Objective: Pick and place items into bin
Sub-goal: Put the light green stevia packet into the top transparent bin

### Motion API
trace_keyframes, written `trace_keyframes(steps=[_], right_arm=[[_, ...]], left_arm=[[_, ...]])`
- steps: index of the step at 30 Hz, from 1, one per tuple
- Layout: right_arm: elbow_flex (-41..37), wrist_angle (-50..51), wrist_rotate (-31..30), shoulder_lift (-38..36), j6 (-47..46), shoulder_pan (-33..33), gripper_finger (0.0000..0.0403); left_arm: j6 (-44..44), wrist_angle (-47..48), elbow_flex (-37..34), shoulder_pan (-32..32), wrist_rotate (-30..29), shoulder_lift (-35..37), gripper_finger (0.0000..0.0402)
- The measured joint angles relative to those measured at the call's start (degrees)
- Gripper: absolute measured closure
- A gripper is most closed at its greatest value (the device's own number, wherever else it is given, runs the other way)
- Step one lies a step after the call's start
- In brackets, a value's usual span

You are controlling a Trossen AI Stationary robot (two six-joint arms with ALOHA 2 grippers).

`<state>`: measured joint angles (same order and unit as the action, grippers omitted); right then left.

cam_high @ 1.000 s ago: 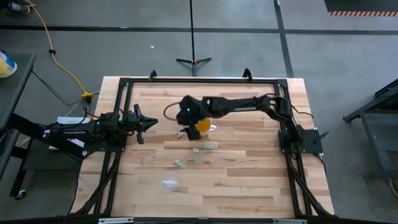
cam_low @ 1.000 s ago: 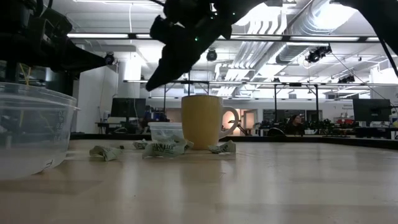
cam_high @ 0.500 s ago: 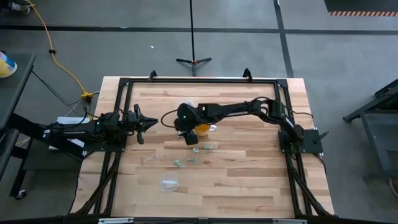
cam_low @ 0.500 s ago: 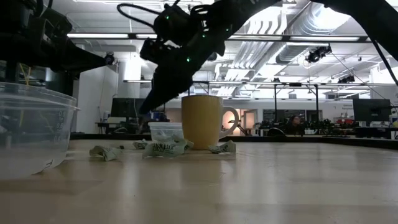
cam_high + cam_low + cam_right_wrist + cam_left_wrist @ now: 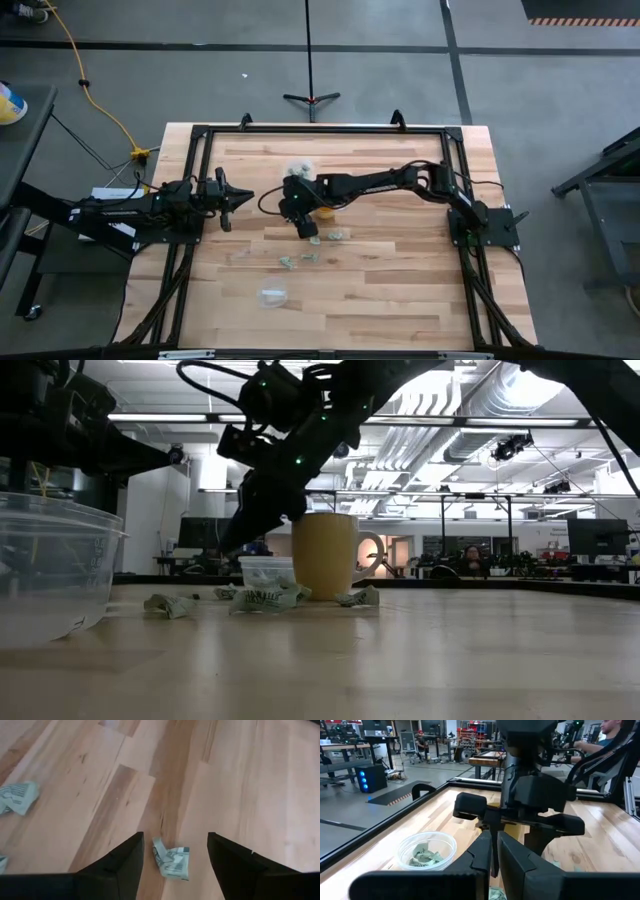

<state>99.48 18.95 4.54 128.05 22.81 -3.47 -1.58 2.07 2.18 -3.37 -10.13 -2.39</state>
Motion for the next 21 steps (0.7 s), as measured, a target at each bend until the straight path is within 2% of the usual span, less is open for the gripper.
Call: trace_keyframes(steps=[8, 16, 21], right_arm=[[0.6, -0.8, 0.0, 2.2, -0.1, 0.2, 0.0194], [0.6, -0.7, -3.9, 4.4, -0.2, 0.2, 0.0194], [0.6, 1.3, -2.7, 4.4, -0.7, 0.2, 0.0194]], left_arm=[[0.0, -0.2, 0.0, 0.0, 0.0, 0.0, 0.0334], [0.0, -0.2, 0.0, 0.0, 0.0, 0.0, 0.0334], [0.0, -0.1, 0.0, 0.0, 0.0, 0.0, 0.0334]])
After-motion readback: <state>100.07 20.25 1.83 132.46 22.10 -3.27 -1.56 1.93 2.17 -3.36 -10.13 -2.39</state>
